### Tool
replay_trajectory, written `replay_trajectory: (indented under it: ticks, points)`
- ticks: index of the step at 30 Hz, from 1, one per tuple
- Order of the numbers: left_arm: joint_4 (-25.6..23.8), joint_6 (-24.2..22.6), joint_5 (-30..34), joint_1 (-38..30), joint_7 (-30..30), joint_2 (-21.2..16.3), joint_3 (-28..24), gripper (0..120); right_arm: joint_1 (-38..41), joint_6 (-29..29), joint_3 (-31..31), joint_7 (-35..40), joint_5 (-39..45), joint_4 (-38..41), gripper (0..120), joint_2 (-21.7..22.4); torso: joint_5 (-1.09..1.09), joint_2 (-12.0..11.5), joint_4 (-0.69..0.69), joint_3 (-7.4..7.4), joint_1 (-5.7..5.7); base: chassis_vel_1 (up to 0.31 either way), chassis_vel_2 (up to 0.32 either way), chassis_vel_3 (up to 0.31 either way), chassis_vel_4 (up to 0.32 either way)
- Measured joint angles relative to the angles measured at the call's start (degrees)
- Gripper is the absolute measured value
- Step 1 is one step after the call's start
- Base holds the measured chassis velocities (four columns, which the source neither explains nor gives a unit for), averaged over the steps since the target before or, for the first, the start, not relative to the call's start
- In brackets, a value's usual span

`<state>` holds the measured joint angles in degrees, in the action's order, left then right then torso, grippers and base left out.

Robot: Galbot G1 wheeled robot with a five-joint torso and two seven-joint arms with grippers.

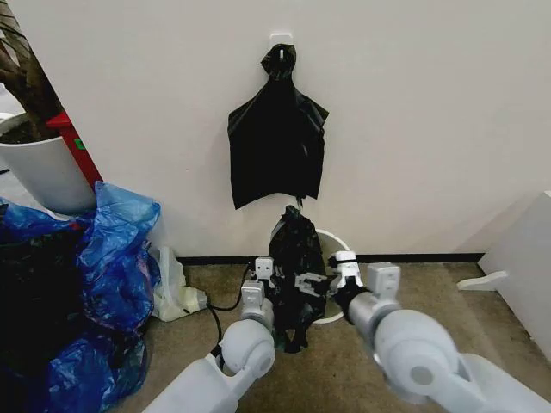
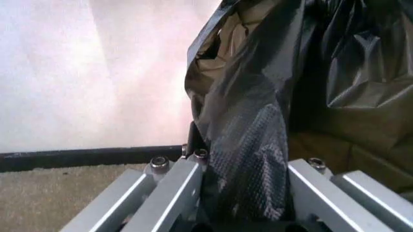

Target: Place the garbage bag over the trash bin.

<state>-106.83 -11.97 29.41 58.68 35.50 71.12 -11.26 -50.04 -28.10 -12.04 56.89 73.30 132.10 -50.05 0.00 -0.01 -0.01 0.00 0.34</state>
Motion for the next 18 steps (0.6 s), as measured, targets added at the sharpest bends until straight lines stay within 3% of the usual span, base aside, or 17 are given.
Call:
replay_trajectory:
  ticks: [5,15,18]
  points:
    - [-0.54,0.15,-0.51,0.3,-0.03,-0.08,0.21,4,1.17,-0.94,-1.41,1.18,-2.64,-2.59,98,-0.73,0.0,0.0,0.0,0.0,0.0,0.0,0.0,0.0,0.0]
    - [-1.15,0.22,-0.99,0.83,-0.2,0.21,0.85,4,0.32,-1.63,-2.22,1.39,-6.57,-3.75,64,0.71,0.0,0.0,-0.01,0.0,0.0,0.0,0.0,0.0,0.0]
    - [-1.16,0.25,-1.38,1.31,-0.25,0.51,1.02,4,-0.46,-1.11,-1.65,0.58,-8.11,-3.77,49,1.79,0.0,0.0,0.0,0.0,0.0,0.0,0.0,0.0,0.0]
